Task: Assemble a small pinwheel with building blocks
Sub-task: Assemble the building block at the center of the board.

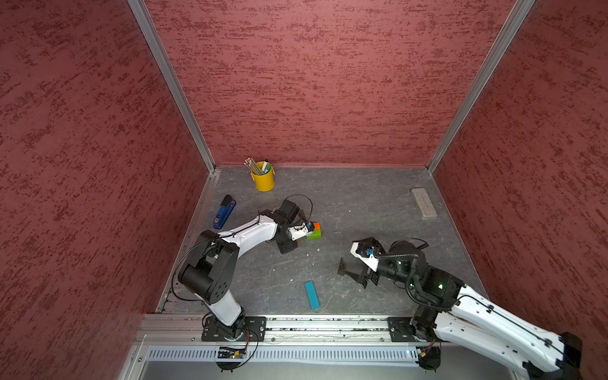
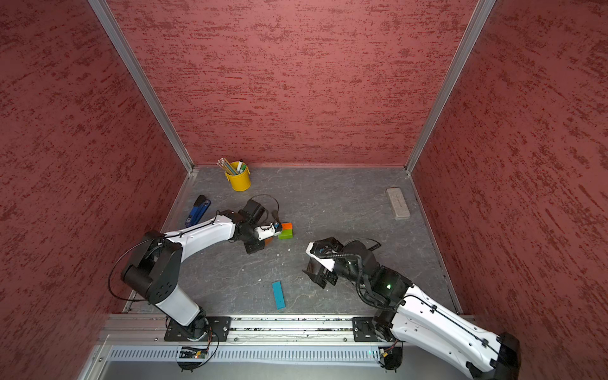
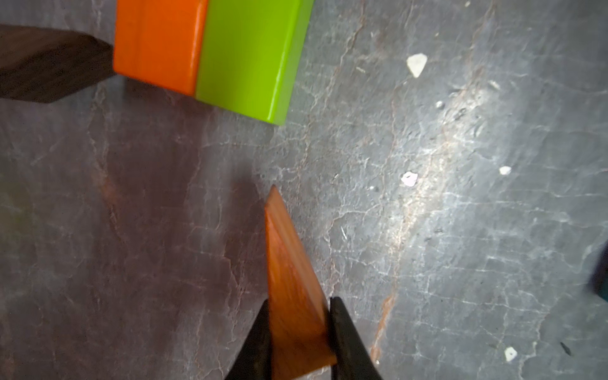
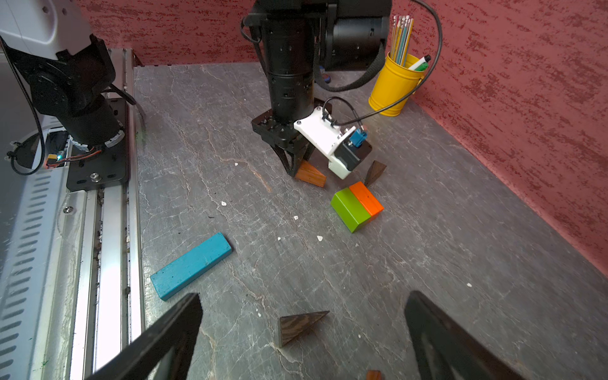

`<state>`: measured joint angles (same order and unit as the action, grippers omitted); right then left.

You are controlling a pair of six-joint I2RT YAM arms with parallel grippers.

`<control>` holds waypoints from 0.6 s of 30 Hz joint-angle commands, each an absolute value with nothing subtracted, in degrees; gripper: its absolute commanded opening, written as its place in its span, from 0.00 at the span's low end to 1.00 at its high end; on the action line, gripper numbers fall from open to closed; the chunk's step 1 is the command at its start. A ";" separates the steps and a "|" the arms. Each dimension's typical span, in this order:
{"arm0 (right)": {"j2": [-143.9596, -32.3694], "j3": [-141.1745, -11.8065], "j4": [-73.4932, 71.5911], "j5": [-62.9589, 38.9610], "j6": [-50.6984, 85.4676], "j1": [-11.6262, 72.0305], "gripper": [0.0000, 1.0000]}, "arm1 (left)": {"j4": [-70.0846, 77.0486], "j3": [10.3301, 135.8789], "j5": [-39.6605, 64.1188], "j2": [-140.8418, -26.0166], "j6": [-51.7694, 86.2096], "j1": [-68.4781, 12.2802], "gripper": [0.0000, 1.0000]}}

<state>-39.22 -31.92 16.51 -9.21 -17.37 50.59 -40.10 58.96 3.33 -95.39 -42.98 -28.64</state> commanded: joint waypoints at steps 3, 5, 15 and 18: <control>-39.33 -31.30 15.37 -9.76 -16.87 50.79 0.99 | -39.61 60.15 0.96 -97.17 -46.71 -28.48 0.06; -39.42 -31.32 15.47 -9.71 -16.87 50.79 0.99 | -39.34 60.99 1.08 -98.32 -47.41 -28.48 0.06; -39.46 -31.26 15.56 -9.58 -16.68 50.79 0.99 | -40.08 64.01 2.55 -102.28 -48.17 -28.48 0.06; -39.46 -31.23 15.41 -9.66 -16.66 50.80 0.99 | -39.34 63.68 3.36 -102.05 -48.42 -28.39 0.06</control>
